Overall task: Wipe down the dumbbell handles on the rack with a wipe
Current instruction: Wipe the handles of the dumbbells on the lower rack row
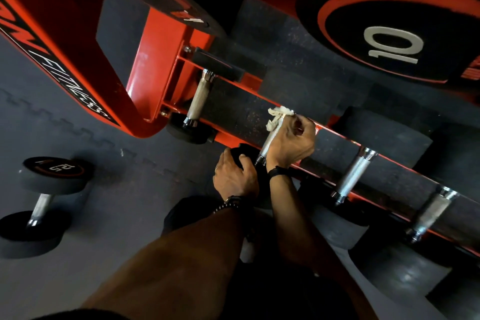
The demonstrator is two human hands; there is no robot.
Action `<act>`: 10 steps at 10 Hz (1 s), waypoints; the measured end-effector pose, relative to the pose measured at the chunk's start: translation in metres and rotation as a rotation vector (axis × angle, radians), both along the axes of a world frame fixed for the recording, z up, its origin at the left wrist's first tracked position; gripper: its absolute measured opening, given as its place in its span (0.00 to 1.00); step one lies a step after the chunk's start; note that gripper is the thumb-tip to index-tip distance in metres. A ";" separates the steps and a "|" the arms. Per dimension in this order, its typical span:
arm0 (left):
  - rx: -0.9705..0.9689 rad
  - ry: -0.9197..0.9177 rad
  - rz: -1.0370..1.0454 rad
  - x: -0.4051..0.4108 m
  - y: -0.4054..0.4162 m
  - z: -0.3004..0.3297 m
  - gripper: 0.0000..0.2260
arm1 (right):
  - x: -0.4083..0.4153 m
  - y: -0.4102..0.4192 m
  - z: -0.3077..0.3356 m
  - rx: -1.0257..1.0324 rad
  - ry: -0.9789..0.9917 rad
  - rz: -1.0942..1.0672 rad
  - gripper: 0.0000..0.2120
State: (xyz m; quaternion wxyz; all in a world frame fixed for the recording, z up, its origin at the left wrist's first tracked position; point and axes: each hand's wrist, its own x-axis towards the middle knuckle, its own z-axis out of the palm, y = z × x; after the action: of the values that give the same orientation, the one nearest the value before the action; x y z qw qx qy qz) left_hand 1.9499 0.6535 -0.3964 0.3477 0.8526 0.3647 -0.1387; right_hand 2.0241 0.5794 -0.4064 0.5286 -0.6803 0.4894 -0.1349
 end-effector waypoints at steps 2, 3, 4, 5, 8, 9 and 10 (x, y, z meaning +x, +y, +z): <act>0.003 0.013 0.001 -0.001 0.000 -0.002 0.25 | 0.004 0.000 -0.008 0.020 -0.024 -0.152 0.07; 0.005 0.000 -0.005 -0.001 0.000 -0.002 0.25 | 0.006 -0.015 -0.024 0.121 -0.031 -0.205 0.10; 0.009 -0.005 0.000 -0.002 0.000 -0.003 0.28 | 0.004 -0.032 -0.053 0.257 0.011 -0.261 0.13; 0.004 -0.017 0.004 -0.002 0.000 -0.004 0.30 | -0.012 -0.055 -0.112 0.496 0.020 -0.294 0.15; -0.008 0.001 -0.018 -0.001 0.002 -0.003 0.35 | -0.015 0.016 0.016 0.133 -0.044 0.038 0.27; -0.033 -0.008 -0.026 -0.002 0.004 -0.004 0.34 | 0.002 0.033 0.006 -0.078 0.454 0.458 0.47; -0.030 -0.007 -0.033 -0.001 0.004 -0.004 0.34 | 0.026 0.037 0.012 0.006 0.524 0.366 0.41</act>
State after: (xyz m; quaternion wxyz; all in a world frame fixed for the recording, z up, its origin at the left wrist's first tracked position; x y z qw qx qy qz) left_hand 1.9488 0.6579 -0.4006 0.3595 0.8536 0.3473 -0.1468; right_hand 2.0496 0.6166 -0.3944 0.4019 -0.7672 0.4788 0.1436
